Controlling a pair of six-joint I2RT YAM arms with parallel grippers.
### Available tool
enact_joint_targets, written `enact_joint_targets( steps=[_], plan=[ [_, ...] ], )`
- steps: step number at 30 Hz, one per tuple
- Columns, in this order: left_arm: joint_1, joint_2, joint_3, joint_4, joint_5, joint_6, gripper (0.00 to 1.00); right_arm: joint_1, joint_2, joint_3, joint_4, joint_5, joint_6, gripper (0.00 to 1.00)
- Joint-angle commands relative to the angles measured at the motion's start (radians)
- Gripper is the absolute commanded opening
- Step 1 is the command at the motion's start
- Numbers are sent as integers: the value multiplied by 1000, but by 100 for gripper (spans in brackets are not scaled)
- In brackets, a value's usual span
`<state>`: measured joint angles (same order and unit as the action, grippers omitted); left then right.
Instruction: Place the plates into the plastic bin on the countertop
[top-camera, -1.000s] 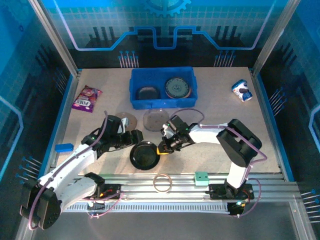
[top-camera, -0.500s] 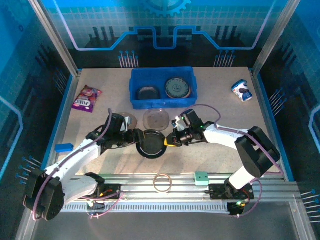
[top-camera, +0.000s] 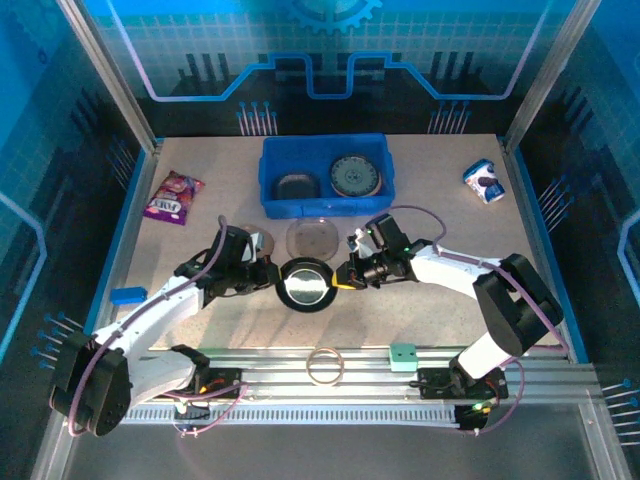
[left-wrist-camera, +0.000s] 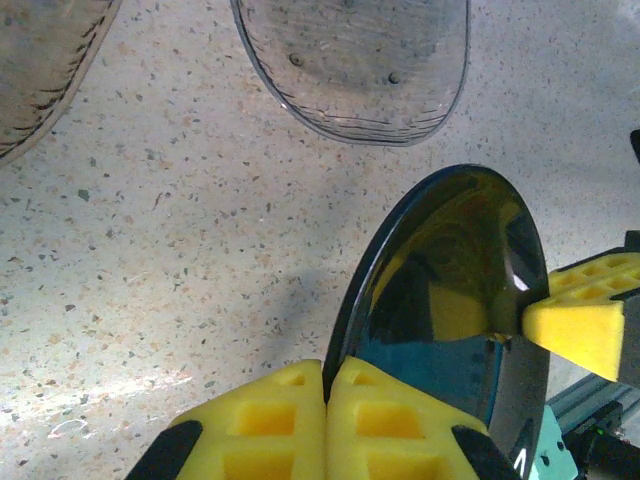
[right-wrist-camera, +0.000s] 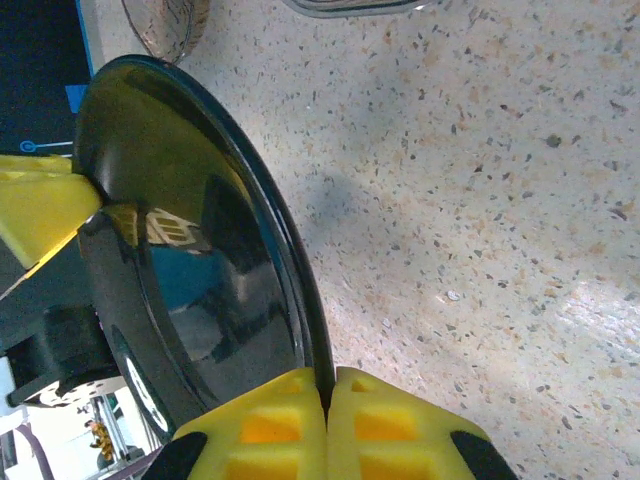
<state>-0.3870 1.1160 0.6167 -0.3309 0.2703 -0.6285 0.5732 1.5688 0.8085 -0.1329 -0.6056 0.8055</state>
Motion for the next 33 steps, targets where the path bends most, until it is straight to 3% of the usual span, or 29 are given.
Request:
enact_joint_targets(
  steps=[1,8,19,28,33],
  plan=[
    [5,15,41,34,27,-14,0,-5,-16,38,-2,-28,0,7],
    [7,29,96,23,30,3,0,-46,-46,22,-25,-7,-1,42],
    [7,84,261,-30,-15,51,0,-204,-272,-76,-120,184,26,59],
    [20,222,482,13,-55,69,0,-366,-454,-156,-198,262,36,60],
    [23,372,665,66,-42,58,0,-393,-477,-170,-200,252,41,60]
  ],
)
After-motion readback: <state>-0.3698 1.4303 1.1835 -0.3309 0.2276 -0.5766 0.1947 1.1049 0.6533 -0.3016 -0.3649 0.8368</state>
